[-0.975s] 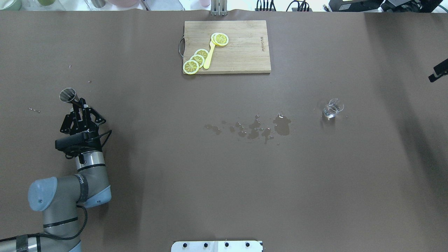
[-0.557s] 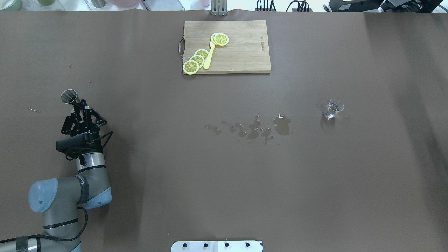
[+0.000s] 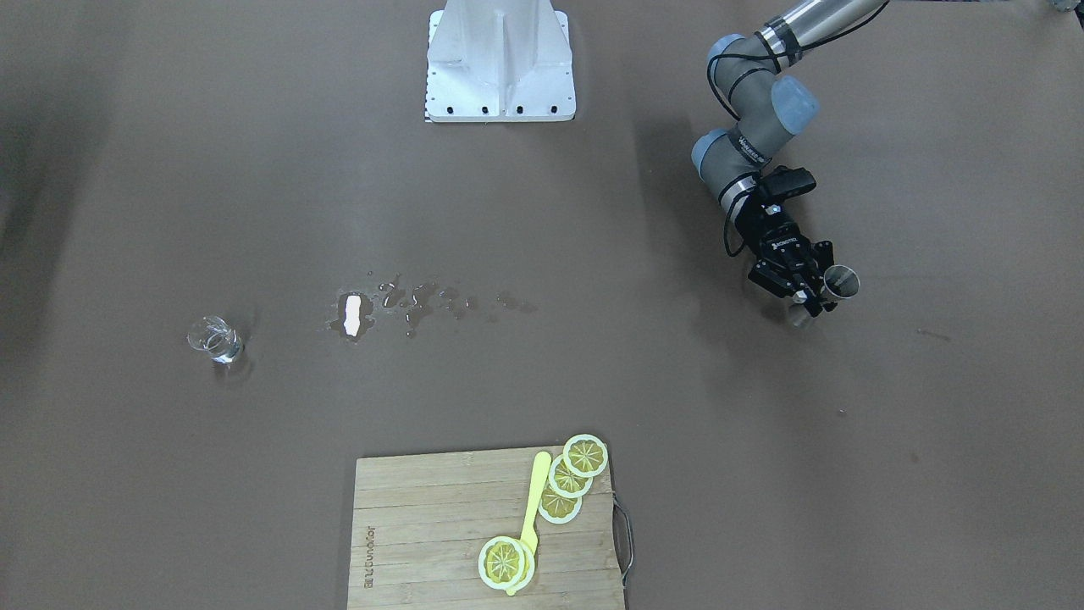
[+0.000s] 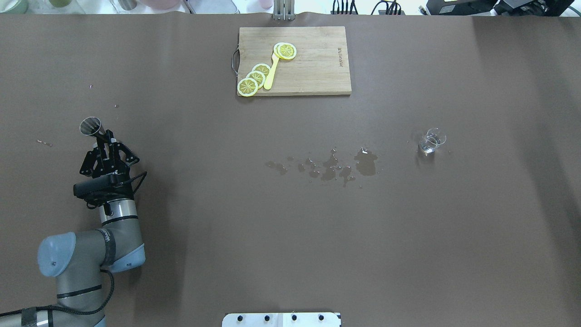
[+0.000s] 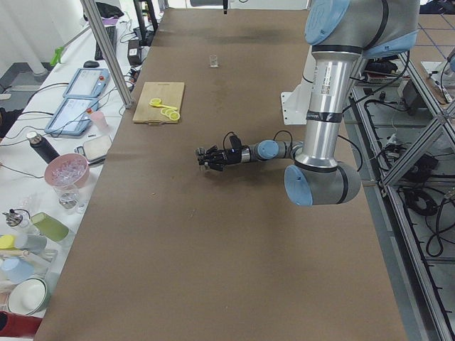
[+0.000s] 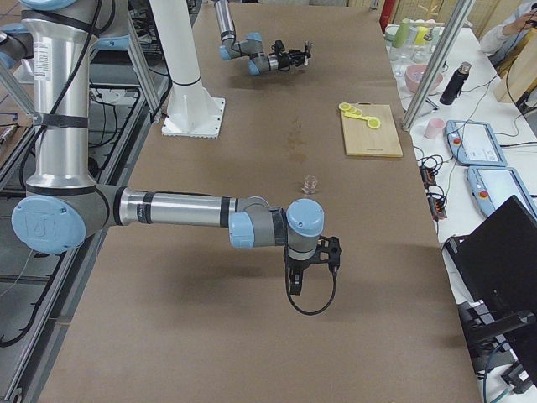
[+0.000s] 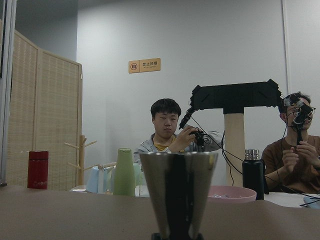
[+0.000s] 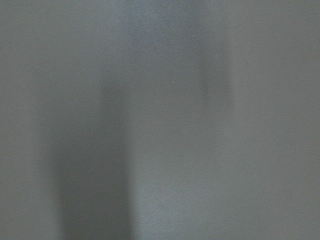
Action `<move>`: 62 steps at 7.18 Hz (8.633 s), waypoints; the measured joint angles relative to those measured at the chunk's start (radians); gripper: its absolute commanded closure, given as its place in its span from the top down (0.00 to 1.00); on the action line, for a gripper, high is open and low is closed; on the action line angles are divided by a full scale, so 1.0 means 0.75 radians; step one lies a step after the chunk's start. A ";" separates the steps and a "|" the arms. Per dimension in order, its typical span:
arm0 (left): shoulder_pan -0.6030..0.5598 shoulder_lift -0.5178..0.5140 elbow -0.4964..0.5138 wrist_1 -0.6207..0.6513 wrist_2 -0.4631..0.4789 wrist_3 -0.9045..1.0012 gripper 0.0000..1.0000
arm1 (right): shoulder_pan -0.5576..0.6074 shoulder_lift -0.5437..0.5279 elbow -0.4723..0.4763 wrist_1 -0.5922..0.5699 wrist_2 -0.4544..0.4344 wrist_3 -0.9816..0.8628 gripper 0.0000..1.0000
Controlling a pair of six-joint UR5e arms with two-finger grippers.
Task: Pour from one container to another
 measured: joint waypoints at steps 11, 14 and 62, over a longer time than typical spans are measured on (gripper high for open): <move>0.009 0.000 0.002 0.027 0.000 0.000 0.39 | -0.014 0.039 -0.002 -0.065 -0.050 0.002 1.00; 0.013 -0.002 0.000 0.030 0.000 0.003 0.50 | -0.014 0.036 -0.004 -0.065 -0.050 0.002 1.00; 0.045 0.024 -0.611 -0.417 -0.082 1.031 0.99 | -0.016 0.049 -0.055 -0.053 -0.047 0.004 1.00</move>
